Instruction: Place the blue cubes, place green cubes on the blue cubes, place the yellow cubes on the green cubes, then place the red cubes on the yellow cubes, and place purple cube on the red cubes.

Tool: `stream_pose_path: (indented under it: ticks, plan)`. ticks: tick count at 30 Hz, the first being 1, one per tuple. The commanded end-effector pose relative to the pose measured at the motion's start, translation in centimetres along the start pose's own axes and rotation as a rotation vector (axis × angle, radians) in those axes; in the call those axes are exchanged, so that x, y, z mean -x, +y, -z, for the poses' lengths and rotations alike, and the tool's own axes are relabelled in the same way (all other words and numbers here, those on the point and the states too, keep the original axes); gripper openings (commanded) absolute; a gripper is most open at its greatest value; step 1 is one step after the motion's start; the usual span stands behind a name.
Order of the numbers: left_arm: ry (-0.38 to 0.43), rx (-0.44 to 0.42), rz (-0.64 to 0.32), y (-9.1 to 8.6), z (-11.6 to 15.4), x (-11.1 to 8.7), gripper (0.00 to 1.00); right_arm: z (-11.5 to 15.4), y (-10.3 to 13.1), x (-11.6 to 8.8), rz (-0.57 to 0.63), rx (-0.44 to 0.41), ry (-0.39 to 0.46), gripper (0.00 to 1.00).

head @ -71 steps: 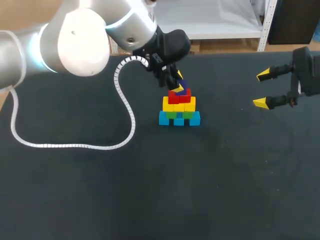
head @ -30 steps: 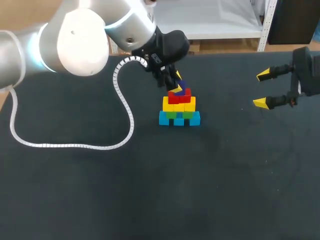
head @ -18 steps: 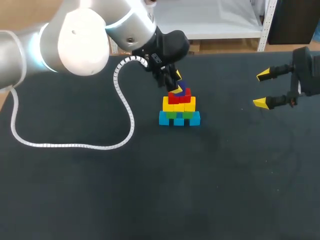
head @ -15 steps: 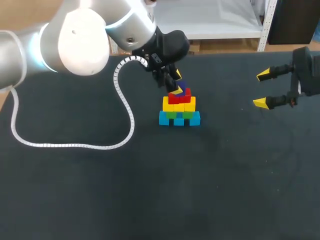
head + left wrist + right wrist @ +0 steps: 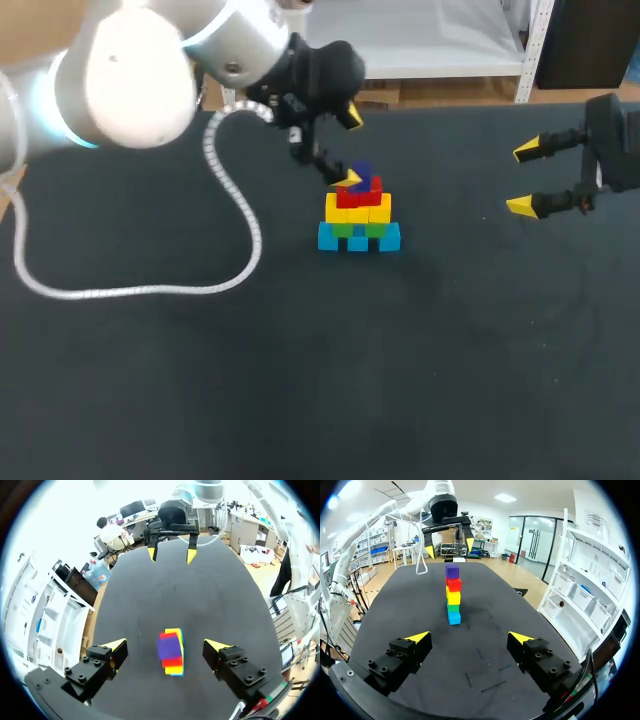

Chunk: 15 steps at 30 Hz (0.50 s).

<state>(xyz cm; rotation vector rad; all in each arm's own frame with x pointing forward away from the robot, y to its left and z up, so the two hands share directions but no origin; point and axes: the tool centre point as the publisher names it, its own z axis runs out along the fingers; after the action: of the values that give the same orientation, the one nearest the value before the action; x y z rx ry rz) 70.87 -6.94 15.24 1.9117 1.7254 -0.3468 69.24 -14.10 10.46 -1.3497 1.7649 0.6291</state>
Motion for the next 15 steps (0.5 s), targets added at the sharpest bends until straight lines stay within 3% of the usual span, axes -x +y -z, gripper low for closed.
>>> stream_pose_path:
  ticks: [1, 15]
  plan:
    - [-0.059, 0.065, 0.016, -3.1, 3.0, -2.7, 1.00, -0.1, 0.0, 0.0, 0.001, 0.000, -0.002, 1.00]
    - [-0.041, 0.093, 0.059, -5.8, 6.3, -8.4, 1.00, -0.1, 0.0, 0.0, 0.001, 0.000, -0.002, 1.00]
